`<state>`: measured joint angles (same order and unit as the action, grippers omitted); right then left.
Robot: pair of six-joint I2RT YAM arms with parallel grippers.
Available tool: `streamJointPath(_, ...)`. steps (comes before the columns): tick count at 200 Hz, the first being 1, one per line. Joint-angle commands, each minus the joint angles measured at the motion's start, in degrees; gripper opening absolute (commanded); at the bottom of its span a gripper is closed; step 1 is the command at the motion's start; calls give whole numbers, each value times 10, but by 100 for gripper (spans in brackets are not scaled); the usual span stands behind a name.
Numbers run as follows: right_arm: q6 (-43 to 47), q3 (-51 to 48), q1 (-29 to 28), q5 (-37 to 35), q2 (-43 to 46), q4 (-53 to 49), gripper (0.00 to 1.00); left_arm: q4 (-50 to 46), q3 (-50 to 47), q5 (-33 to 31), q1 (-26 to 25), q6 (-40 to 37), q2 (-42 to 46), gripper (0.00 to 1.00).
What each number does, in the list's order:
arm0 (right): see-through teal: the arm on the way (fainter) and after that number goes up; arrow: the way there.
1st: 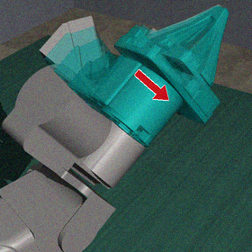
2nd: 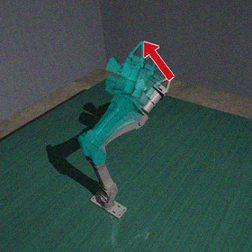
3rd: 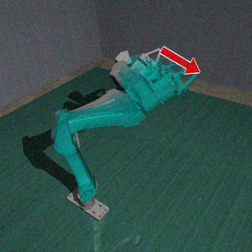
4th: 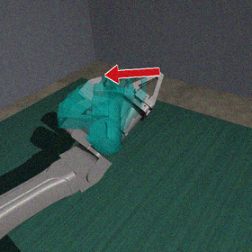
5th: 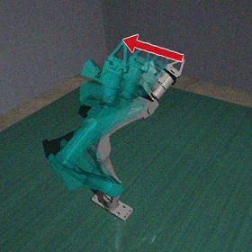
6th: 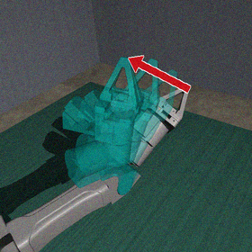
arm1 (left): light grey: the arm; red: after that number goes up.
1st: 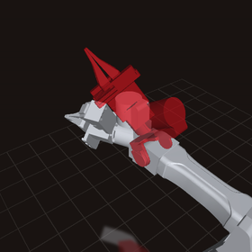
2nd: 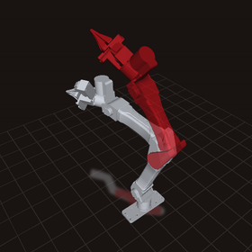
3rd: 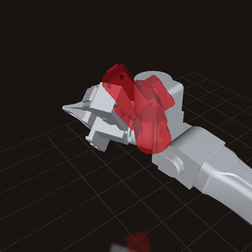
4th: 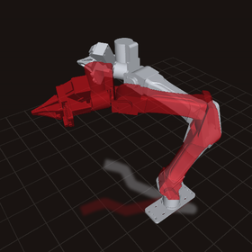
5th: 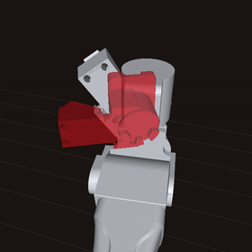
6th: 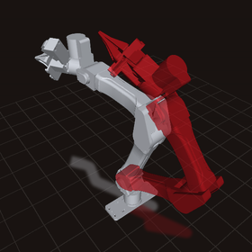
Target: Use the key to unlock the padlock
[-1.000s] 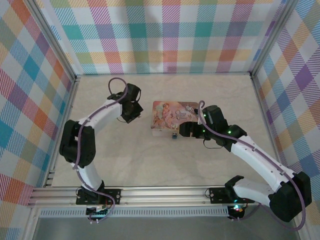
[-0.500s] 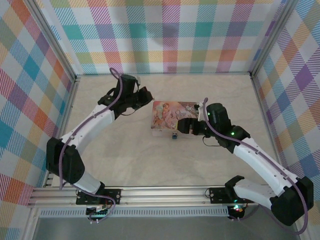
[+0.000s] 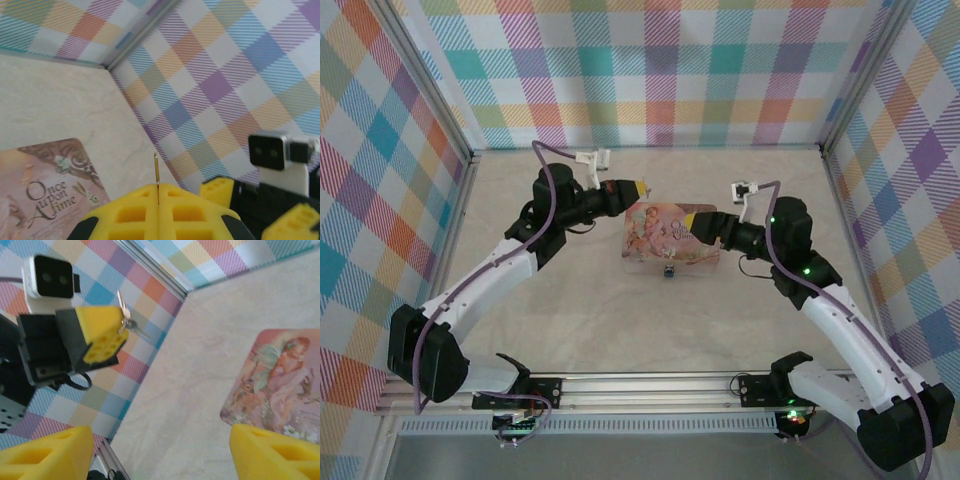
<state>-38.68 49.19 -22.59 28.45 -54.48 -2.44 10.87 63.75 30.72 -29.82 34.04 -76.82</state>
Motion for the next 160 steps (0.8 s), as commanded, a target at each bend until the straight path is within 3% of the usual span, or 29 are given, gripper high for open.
streamJointPath(1, -29, 7, 11, 56, 4, 66, 71, 69, -6, 55, -16, -40, 25, 0)
streamJointPath(24, -41, 3, 14, 71, 5, 92, 67, 53, 2, 79, -29, -60, 26, 0)
streamJointPath(85, -74, 6, 17, 91, -5, 154, 36, 55, 6, 89, -55, -60, 23, 0)
streamJointPath(160, -134, 7, 17, 128, -48, 245, 35, 66, 4, 70, -79, -52, 25, 0)
